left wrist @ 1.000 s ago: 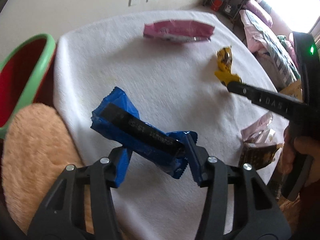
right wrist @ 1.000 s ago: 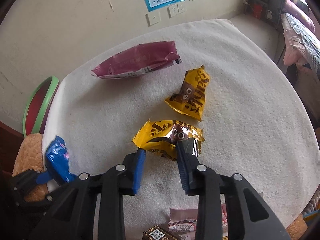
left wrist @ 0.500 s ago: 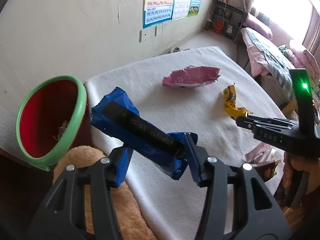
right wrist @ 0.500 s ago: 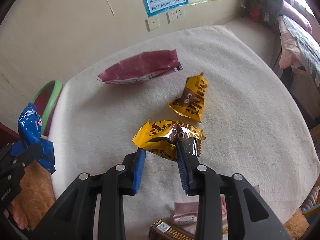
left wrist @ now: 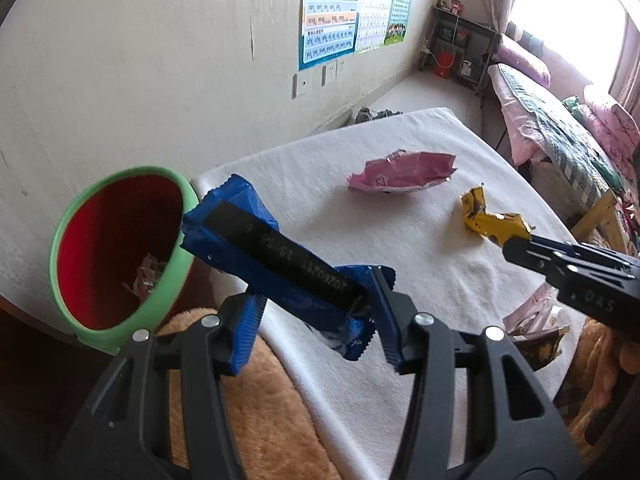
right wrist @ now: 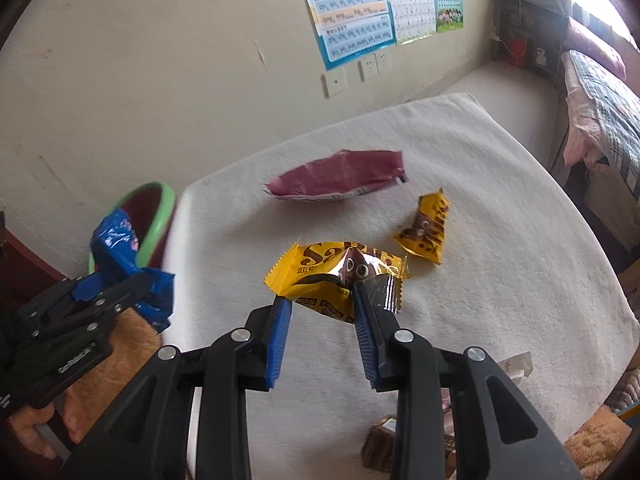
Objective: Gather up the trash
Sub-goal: 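Carry the blue and yellow wrappers over the red bin with both grippers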
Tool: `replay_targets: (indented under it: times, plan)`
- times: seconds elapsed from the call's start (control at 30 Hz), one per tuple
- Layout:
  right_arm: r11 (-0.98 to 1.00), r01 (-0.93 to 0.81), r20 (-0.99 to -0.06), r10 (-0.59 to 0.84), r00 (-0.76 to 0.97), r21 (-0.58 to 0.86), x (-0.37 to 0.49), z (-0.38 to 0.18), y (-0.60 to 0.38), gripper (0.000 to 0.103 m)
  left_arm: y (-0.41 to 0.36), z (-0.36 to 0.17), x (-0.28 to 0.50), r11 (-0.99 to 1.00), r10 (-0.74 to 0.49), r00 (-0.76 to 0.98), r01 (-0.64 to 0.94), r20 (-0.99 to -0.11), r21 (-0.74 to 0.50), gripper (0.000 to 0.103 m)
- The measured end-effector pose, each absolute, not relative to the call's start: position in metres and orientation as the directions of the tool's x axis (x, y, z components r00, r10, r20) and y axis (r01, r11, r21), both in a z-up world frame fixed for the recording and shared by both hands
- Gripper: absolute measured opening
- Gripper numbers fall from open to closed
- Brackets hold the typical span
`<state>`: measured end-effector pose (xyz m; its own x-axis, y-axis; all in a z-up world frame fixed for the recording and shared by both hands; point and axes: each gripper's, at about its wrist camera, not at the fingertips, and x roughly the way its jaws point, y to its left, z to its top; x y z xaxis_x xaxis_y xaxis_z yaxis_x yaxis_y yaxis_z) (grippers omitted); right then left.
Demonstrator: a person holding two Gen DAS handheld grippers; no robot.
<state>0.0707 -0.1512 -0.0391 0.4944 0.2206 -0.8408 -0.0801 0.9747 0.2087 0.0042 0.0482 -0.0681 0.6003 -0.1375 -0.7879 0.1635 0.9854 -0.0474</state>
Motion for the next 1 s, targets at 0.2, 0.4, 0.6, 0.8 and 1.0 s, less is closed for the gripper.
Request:
replay_targets:
  times: [0.2, 0.4, 0.6, 0.8, 1.0]
  plan:
    - [0.970, -0.095, -0.827, 0.242, 0.508, 0.225, 0.065, -0.026, -0.136, 0.030, 0.064, -0.058, 0.007, 0.991, -0.111, 0.631, 0.128, -0.767, -0.039, 0.049]
    - [0.967, -0.139, -0.816, 0.254, 0.519, 0.213, 0.064, -0.014, -0.113, 0.031, 0.085, -0.047, 0.003, 0.996, -0.081, 0.662, 0.086, -0.745, -0.032, 0.049]
    - [0.963, -0.185, -0.817, 0.267, 0.511, 0.198, 0.066, -0.011, -0.088, 0.031, 0.107, -0.042, 0.001, 0.998, -0.055, 0.681, 0.050, -0.730, -0.030, 0.049]
    - [0.959, -0.212, -0.822, 0.270, 0.502, 0.186, 0.073, -0.010, -0.067, 0.031, 0.132, -0.040, 0.003, 0.999, -0.031, 0.697, 0.012, -0.716, -0.031, 0.049]
    - [0.952, -0.251, -0.822, 0.281, 0.496, 0.173, 0.085, -0.008, -0.043, 0.031, 0.162, -0.040, 0.007, 0.998, 0.005, 0.702, -0.045, -0.712, -0.038, 0.049]
